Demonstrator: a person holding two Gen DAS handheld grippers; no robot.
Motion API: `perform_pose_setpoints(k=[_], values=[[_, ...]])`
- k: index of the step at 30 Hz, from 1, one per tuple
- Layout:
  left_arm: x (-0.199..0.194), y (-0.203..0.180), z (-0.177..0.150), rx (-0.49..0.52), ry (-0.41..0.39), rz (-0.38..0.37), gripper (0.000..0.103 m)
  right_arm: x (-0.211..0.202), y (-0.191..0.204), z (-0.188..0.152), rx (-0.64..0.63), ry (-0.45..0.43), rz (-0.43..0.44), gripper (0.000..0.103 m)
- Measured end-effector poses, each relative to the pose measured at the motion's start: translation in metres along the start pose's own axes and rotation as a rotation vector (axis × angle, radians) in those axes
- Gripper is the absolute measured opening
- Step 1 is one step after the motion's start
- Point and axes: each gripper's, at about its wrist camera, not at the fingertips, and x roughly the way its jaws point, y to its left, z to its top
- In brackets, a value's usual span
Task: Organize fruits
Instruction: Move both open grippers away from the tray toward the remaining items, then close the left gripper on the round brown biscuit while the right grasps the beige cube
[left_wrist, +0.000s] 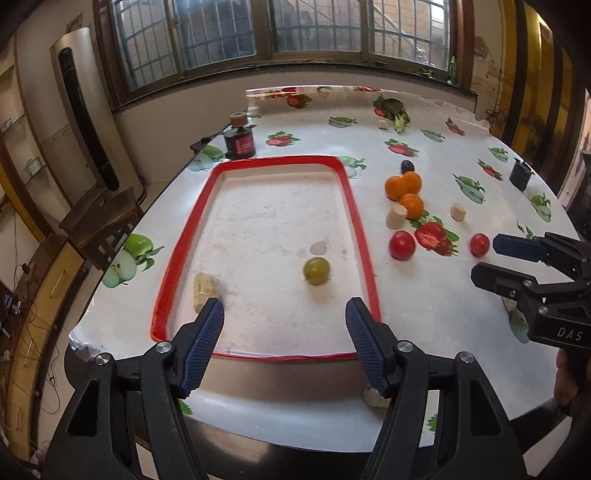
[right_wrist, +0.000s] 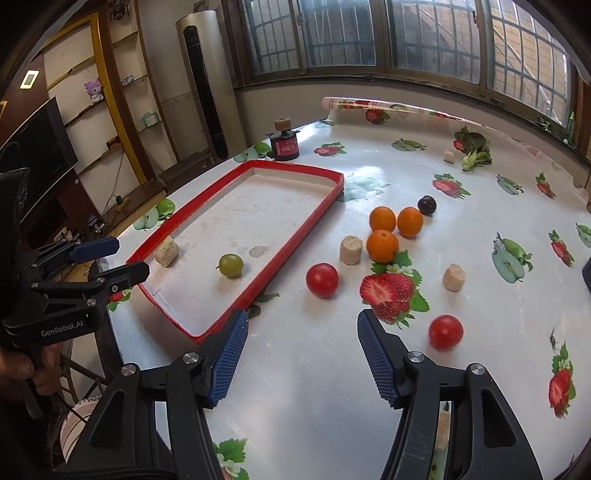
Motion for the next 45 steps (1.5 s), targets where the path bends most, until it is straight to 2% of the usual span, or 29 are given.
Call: perform_pose_setpoints(k=[13, 21, 30, 34, 38, 45], values=[[0.002, -0.082, -0.003, 0.176, 0.057, -0.107, 0.068, -0.042, -0.058, -0.034, 0.126, -0.027, -0.100, 0.065], [-0.004, -0.102, -0.001, 0.210, 0.049, -0.118, 0.068, -0.060, -0.080, -0.053, 0.180, -0.040, -0.134, 0.065], [-0.005, -0.097, -0.004, 0.185, 0.066, -0.142, 0.068, -0.070, -0.094, -0.067, 0.211, -0.050, -0.149, 0.065], [-0.009, -0.080, -0.008, 0.133, 0.066, -0.193, 0.068, -0.073, -0.099, -0.072, 0.219, -0.048, -0.160, 0.065], [-0.010, -0.066, -0.021, 0.095, 0.069, -0.245, 0.068, -0.070, -0.102, -0.080, 0.224, -0.031, -0.170, 0.065], [-0.006, -0.066, -0.043, 0.086, 0.106, -0.264, 0.068, -0.063, -0.102, -0.094, 0.230, 0.001, -0.164, 0.065]])
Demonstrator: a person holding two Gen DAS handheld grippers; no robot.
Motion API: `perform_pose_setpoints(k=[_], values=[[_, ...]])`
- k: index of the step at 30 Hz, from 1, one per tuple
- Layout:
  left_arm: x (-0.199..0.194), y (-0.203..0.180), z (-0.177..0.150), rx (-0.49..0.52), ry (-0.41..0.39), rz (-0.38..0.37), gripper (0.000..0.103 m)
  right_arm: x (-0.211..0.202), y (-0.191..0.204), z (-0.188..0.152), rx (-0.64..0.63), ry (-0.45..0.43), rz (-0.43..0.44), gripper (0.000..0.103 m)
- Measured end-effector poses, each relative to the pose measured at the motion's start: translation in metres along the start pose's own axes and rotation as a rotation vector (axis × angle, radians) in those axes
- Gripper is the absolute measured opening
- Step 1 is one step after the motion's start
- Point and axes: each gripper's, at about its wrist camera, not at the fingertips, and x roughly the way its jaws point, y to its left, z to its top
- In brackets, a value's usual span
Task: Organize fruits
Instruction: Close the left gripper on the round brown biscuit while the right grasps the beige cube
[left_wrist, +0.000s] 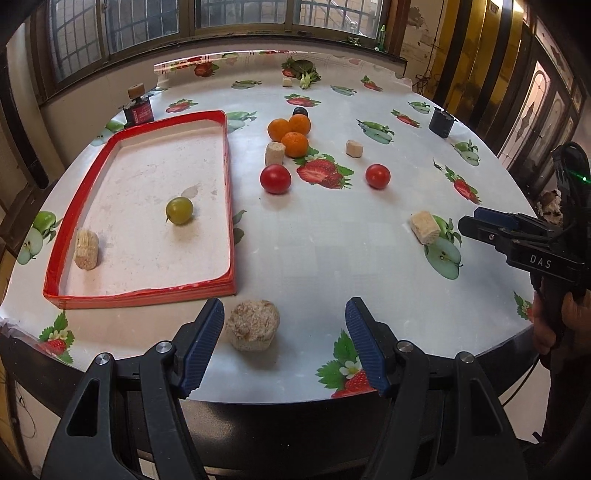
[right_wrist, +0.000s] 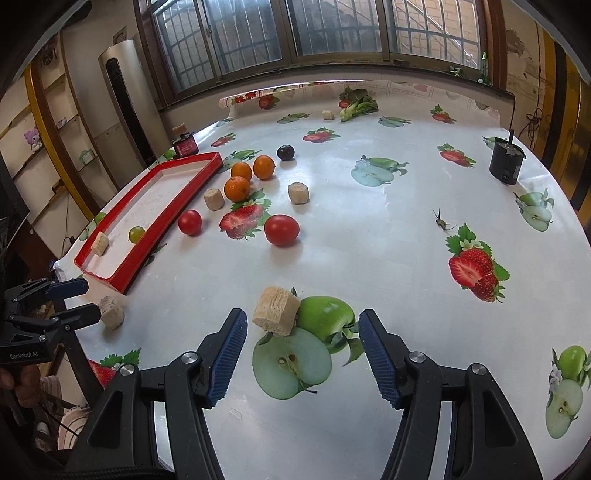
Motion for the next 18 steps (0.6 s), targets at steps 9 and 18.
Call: perform_pose_setpoints(k=[9, 18], values=[[0.007, 0.009, -0.007, -0.022, -0.002, 0.008, 0.068, 0.000, 0.006, -0.001, -0.014, 0.003, -0.001, 0.065], [0.027, 0.030, -0.012, -0.083, 0.025, 0.005, 0.067, 0.031, 0.022, 0.008, -0.043, 0.072, 0.014, 0.065]])
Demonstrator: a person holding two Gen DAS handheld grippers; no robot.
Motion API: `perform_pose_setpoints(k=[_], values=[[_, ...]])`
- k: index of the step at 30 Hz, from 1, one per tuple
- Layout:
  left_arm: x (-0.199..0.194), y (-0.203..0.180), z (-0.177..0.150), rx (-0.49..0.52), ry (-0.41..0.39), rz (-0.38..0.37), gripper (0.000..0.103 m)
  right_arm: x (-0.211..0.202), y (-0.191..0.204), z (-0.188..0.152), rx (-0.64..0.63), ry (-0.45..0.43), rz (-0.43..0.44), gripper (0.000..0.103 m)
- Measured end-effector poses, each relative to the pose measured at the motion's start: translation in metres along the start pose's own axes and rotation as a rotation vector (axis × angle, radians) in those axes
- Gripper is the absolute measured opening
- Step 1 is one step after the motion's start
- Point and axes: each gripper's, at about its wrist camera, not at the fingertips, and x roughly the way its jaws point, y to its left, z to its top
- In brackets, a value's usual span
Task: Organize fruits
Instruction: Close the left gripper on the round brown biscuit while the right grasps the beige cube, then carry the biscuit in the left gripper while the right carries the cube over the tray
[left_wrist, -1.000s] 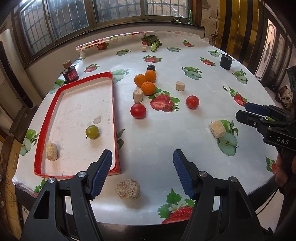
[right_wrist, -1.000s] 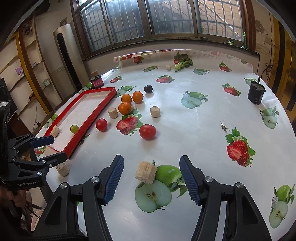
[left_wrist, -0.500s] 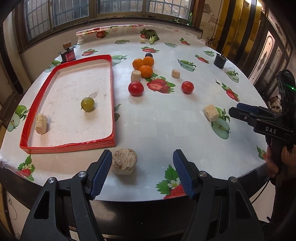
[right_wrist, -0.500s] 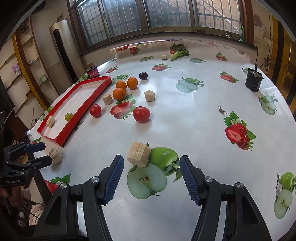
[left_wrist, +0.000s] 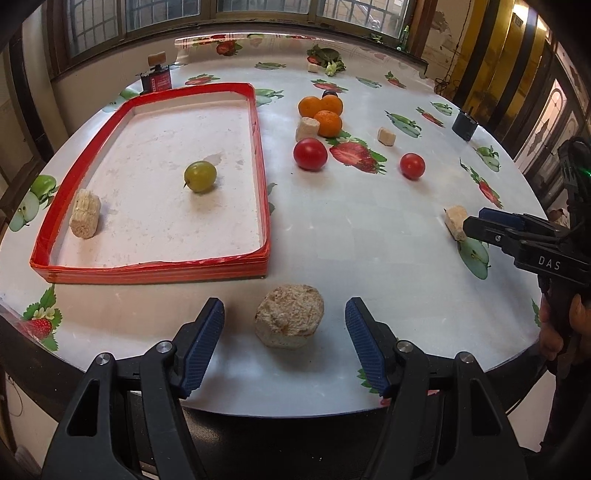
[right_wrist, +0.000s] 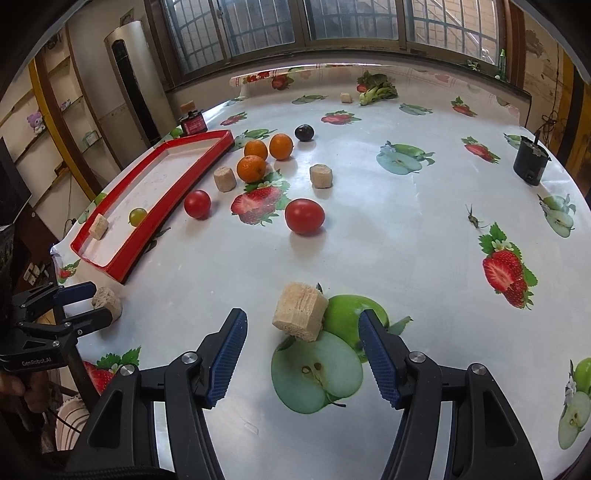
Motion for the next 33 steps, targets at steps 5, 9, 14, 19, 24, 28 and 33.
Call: perform_pose_setpoints(k=[5, 9, 14, 19, 24, 28, 33], values=[[0.011, 0.000, 0.001, 0.014, 0.019, -0.008, 0.049, 0.021, 0.012, 0.007, -0.031, 0.051, -0.020, 0.057], [0.011, -0.004, 0.000, 0.044, 0.002, 0.005, 0.035, 0.029, 0.019, 0.006, -0.067, 0.070, -0.054, 0.036], [0.007, -0.009, 0.001, 0.058, -0.003, -0.007, 0.036, 0.026, 0.019, 0.005, -0.070, 0.062, -0.036, 0.032], [-0.013, -0.008, 0.011, 0.052, -0.054, -0.019, 0.036, 0.016, 0.027, 0.011, -0.090, 0.033, -0.011, 0.032], [-0.028, 0.002, 0.021, 0.028, -0.094, -0.004, 0.036, 0.005, 0.042, 0.026, -0.113, -0.012, 0.015, 0.032], [-0.038, 0.012, 0.026, 0.006, -0.121, 0.013, 0.036, 0.003, 0.054, 0.035, -0.130, -0.033, 0.046, 0.032], [-0.050, 0.030, 0.032, -0.043, -0.158, 0.041, 0.036, 0.006, 0.068, 0.046, -0.139, -0.048, 0.096, 0.032]])
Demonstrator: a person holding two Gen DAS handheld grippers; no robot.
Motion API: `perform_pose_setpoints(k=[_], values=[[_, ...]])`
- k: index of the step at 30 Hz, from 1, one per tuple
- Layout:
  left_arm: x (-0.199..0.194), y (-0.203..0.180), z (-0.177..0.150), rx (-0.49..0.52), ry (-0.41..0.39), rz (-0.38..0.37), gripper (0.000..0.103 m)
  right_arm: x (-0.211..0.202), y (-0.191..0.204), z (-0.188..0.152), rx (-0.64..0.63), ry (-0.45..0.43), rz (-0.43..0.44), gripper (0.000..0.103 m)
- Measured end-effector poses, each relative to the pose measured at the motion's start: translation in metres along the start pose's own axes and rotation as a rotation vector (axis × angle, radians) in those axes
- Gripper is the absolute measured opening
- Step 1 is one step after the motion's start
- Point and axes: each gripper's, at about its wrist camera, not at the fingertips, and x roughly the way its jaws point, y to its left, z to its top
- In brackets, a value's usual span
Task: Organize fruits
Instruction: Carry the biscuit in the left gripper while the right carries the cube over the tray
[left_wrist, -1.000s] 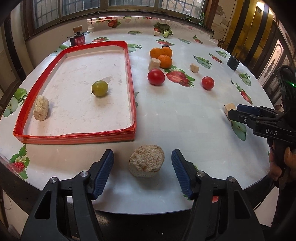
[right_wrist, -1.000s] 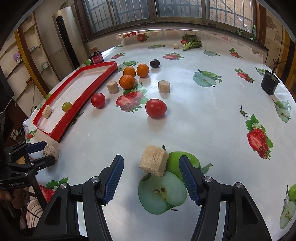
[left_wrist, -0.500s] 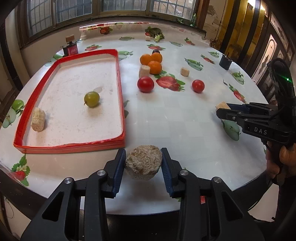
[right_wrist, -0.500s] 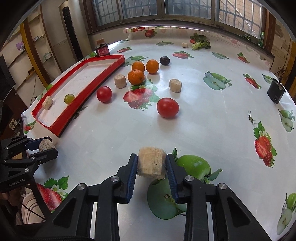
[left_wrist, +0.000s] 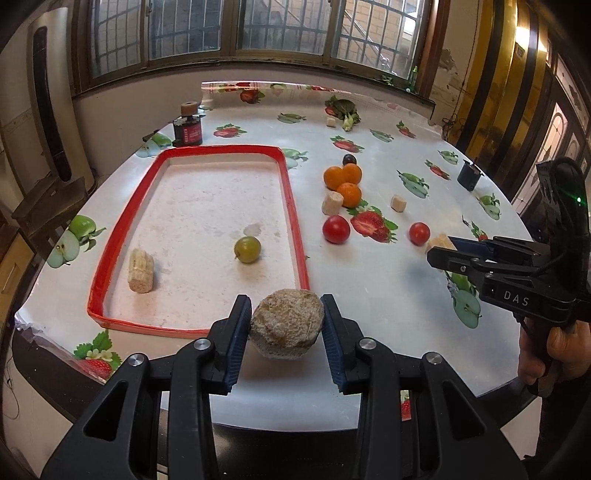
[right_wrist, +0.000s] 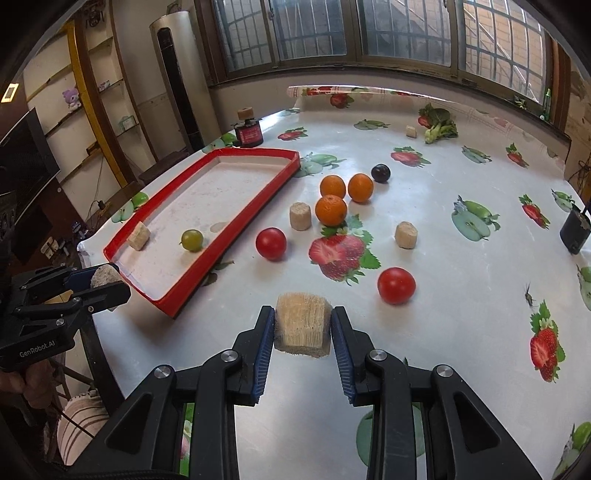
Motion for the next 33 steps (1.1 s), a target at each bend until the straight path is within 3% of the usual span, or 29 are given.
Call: perform_pose_setpoints(k=[8, 33], values=[[-0.006, 0.034, 0.007, -0.077, -0.032, 0.059, 0.036, 0.003, 0.020, 0.020, -0.039, -0.027, 0.037, 0.032], [0.000, 0.091, 0.028, -0.175, -0.073, 0.113, 0.036, 0.033, 0.073, 0.070, -0.117, -0.048, 0.116, 0.032]])
